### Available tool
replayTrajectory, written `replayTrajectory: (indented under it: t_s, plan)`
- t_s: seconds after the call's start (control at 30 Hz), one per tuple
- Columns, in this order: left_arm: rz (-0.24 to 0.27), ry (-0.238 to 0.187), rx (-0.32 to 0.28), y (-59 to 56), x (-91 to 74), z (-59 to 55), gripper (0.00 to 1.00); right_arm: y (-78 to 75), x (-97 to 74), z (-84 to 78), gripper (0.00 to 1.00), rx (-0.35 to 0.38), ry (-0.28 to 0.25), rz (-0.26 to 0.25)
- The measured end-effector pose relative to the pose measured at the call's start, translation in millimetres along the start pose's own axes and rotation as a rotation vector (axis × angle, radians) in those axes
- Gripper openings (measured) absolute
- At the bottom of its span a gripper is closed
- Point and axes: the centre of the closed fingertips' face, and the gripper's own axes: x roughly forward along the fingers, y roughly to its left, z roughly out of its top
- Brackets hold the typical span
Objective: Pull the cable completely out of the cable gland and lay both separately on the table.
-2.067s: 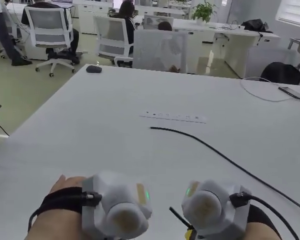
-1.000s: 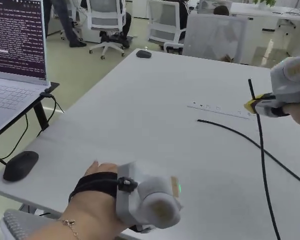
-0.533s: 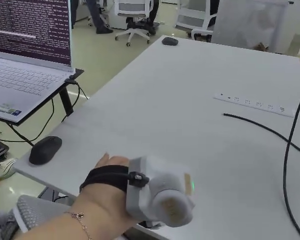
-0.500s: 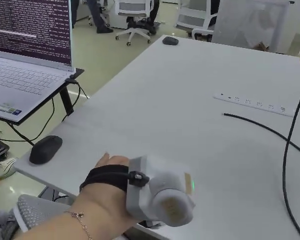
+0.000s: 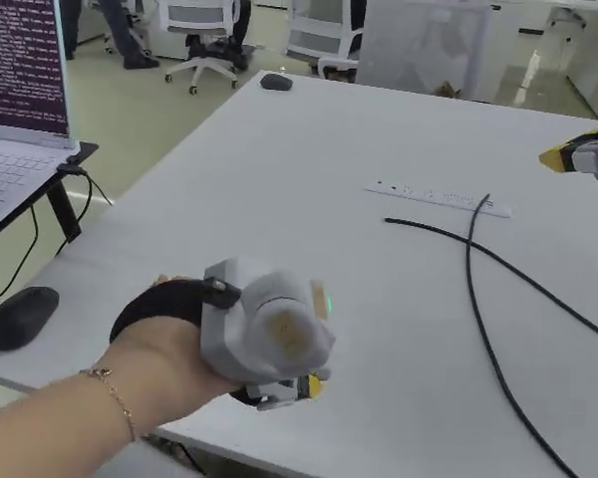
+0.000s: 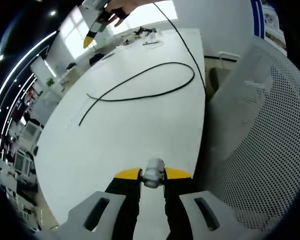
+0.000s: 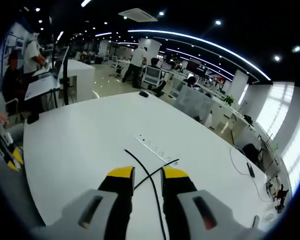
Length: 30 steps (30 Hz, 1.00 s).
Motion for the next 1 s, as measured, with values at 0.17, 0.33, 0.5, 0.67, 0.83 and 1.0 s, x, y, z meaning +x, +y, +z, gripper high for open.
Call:
replayTrajectory:
  t_s: [0.17,0.33,0.5,0.67,0.83,1.0]
  plan:
    - [-0.091,-0.006,0.015,10.5,21.1,9.5,0.18,38.9,-43.5,-14.1,0.21,-0.037,-0.024,0.035]
    - [-0.172,0.023,0.037,10.8,49.4,4.1,0.18,99.7,-103.8,-34.0,0.22,-0.045,-0.044,0.066]
    - [-0.278,-0.005,-0.02,-0.3,81.8,-2.1,0.18,154.2,-150.9,-50.1,0.23,0.013,-0.042,0.112]
    - [-0.313,0.033,-0.027,-8.3,106.0,-18.7,0.18,167.1,-172.0,-62.3,0.23,0.124,-0.052,0.086]
    - [-0.347,0.027,-0.05,-17.0,116.6,-24.2,0.18,160.9,-180.8,-78.1,0.23,0.181,-0.036,0.053]
    - [-0.351,-0.012,-0.059,-17.0,119.3,-22.7,0.19,162.0,-187.3,-77.9,0.23,0.191,-0.042,0.042]
